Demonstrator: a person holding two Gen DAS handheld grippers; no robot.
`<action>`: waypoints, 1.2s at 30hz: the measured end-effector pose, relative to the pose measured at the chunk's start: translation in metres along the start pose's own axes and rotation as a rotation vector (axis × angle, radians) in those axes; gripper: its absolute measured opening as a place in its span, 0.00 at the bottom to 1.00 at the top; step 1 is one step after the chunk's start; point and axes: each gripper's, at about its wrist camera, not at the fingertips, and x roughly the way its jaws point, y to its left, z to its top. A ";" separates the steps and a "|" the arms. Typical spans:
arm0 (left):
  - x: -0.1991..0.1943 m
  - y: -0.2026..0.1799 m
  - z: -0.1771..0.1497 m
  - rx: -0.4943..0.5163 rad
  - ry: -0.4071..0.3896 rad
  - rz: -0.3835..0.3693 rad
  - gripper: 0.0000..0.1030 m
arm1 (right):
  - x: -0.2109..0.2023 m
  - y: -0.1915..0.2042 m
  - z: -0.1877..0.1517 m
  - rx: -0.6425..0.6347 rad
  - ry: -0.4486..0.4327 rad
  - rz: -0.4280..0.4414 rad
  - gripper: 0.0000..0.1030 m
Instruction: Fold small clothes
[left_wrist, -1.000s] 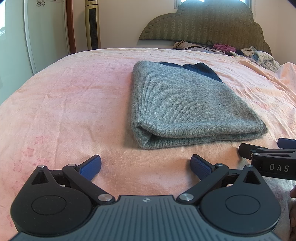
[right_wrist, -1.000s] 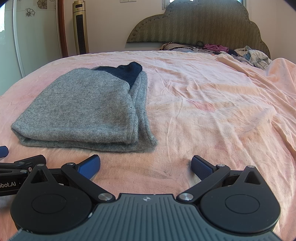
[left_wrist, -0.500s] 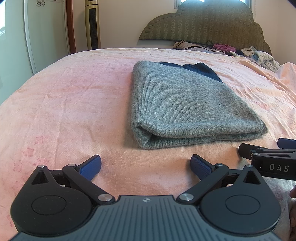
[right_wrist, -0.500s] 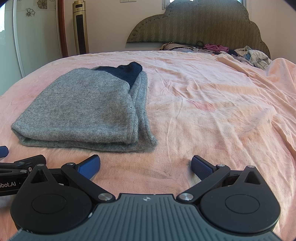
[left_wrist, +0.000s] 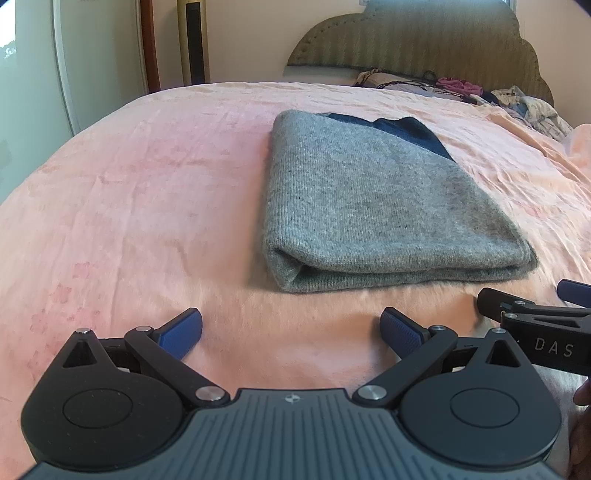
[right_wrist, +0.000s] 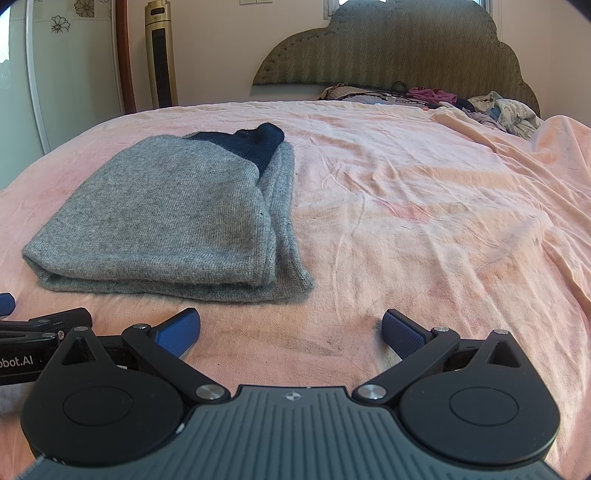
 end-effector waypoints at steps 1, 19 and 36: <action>0.000 0.000 0.000 0.001 0.003 -0.001 1.00 | 0.000 0.000 0.000 0.000 0.000 0.000 1.00; 0.004 -0.002 0.003 -0.010 0.009 0.014 1.00 | 0.000 -0.001 0.001 -0.008 0.015 0.008 1.00; 0.004 -0.002 0.006 -0.012 0.020 0.015 1.00 | 0.000 -0.002 0.001 -0.009 0.015 0.009 1.00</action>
